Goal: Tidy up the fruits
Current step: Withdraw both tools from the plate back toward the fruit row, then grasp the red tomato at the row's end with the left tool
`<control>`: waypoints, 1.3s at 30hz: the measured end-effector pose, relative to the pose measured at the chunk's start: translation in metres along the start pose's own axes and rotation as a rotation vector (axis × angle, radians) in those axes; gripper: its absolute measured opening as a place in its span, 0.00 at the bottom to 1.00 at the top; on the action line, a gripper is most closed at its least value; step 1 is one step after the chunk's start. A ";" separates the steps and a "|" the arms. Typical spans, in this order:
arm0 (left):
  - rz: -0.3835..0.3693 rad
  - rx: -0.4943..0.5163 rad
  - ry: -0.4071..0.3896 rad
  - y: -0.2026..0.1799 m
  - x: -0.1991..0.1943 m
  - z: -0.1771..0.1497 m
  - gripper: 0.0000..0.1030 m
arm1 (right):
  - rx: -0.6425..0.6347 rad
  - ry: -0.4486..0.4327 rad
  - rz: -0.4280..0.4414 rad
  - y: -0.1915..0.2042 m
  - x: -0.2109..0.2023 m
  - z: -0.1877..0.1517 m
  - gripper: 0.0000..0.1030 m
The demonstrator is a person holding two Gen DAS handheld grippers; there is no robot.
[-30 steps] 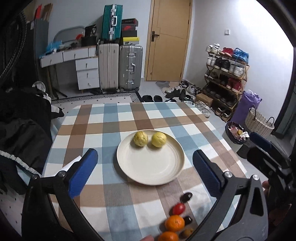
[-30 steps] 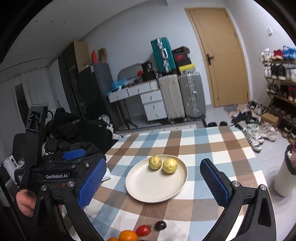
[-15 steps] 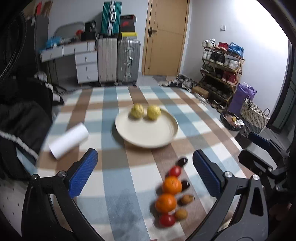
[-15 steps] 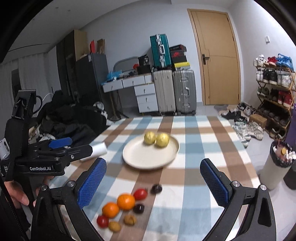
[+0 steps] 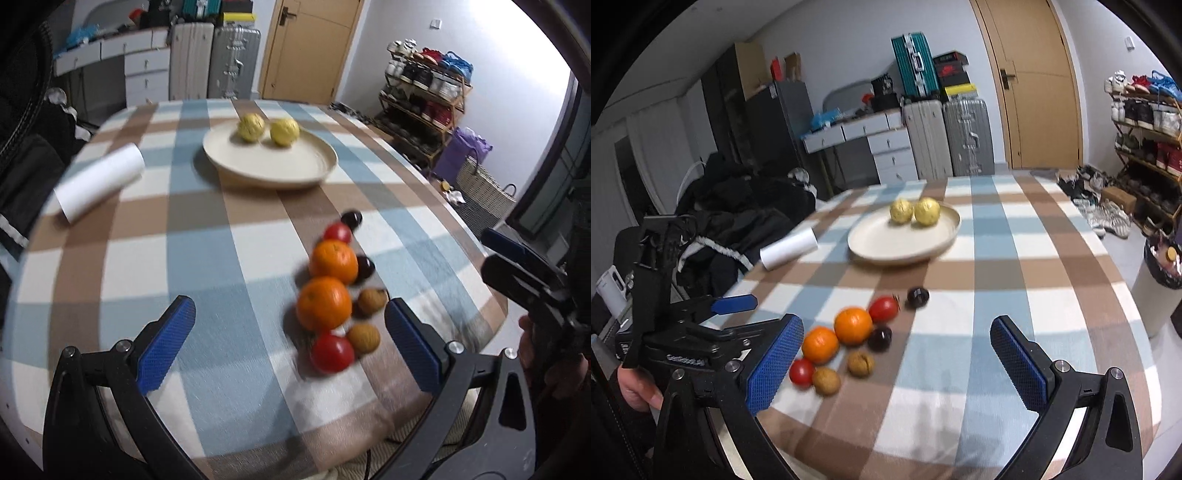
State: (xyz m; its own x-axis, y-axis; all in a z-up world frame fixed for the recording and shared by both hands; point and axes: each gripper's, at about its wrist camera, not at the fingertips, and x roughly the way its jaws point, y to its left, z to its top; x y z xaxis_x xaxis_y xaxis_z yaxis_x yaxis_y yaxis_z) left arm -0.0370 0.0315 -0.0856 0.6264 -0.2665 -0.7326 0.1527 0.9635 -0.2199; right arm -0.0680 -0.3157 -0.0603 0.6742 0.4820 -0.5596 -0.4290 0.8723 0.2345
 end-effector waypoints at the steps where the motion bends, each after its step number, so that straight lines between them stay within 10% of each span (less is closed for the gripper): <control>1: -0.013 0.005 0.010 0.001 0.003 -0.003 0.99 | -0.006 0.011 -0.003 0.000 0.002 -0.003 1.00; 20: -0.223 -0.034 0.153 0.012 0.033 -0.015 0.59 | 0.014 0.050 0.002 -0.006 0.016 -0.009 1.00; 27: -0.293 -0.029 0.169 0.011 0.035 -0.017 0.27 | 0.006 0.059 0.008 -0.002 0.019 -0.008 1.00; 39: -0.303 -0.047 0.142 0.021 0.023 -0.015 0.26 | 0.011 0.094 0.035 0.003 0.024 -0.007 1.00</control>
State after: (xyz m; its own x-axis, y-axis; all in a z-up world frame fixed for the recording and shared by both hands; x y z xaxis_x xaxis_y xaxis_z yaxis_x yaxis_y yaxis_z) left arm -0.0308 0.0448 -0.1171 0.4449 -0.5446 -0.7110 0.2784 0.8386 -0.4682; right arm -0.0576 -0.3021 -0.0788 0.5993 0.5028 -0.6229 -0.4440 0.8563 0.2640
